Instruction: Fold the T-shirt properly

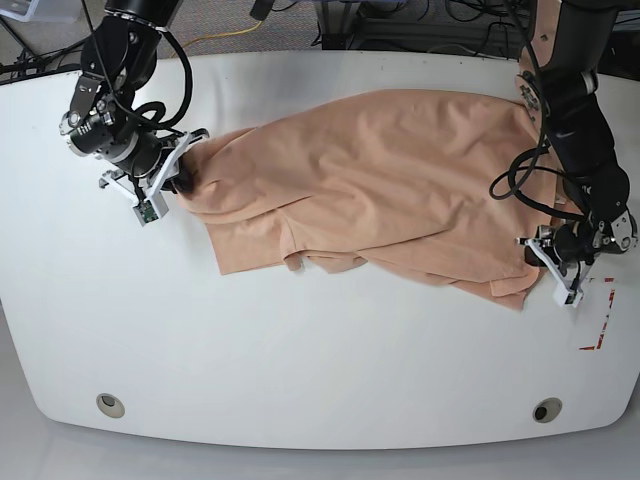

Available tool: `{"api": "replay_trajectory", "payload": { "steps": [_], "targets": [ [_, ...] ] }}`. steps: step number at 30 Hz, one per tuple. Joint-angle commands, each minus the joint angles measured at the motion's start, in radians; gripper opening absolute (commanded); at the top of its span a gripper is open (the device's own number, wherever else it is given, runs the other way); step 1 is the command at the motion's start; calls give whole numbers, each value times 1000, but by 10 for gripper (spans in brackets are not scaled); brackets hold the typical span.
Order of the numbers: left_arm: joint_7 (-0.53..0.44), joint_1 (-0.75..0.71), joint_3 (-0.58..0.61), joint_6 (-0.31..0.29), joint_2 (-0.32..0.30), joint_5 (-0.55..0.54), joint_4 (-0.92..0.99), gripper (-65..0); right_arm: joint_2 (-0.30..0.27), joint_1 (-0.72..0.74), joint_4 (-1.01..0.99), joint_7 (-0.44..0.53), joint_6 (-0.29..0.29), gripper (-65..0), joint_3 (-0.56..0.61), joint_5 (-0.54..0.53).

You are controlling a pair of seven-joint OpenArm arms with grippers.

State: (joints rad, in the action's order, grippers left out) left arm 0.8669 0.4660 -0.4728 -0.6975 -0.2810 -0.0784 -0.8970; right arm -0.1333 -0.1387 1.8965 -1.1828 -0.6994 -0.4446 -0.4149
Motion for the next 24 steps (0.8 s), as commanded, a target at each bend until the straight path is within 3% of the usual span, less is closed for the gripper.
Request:
{"api": "replay_trajectory", "payload": {
  "steps": [1, 4, 9, 12, 19, 24],
  "targets": [
    [-24, 14, -4, -1, -14, -16, -90, -650, -15, 21, 7, 20, 1, -650, -4, -14],
    [-21, 0, -4, -1, 21, -14, -169, -650, -15, 37, 7, 20, 1, -650, -6, -14],
    [24, 1, -13, -1, 30, -16, -253, -650, -16, 77, 5, 20, 1, -650, -6, -14],
    [28, 4, -74, -1, 82, -7, -317, -650, -21, 129, 5, 19, 1, -650, -6, -14],
    [150, 47, -83, -1, 95, -8, -497, -650, -62, 281, -18, 16, 1, -650, -1, -14],
    [216, 98, -83, -1, 88, -8, -624, -650, -137, 422, -128, 14, 1, -650, 3, -14]
  ]
}}
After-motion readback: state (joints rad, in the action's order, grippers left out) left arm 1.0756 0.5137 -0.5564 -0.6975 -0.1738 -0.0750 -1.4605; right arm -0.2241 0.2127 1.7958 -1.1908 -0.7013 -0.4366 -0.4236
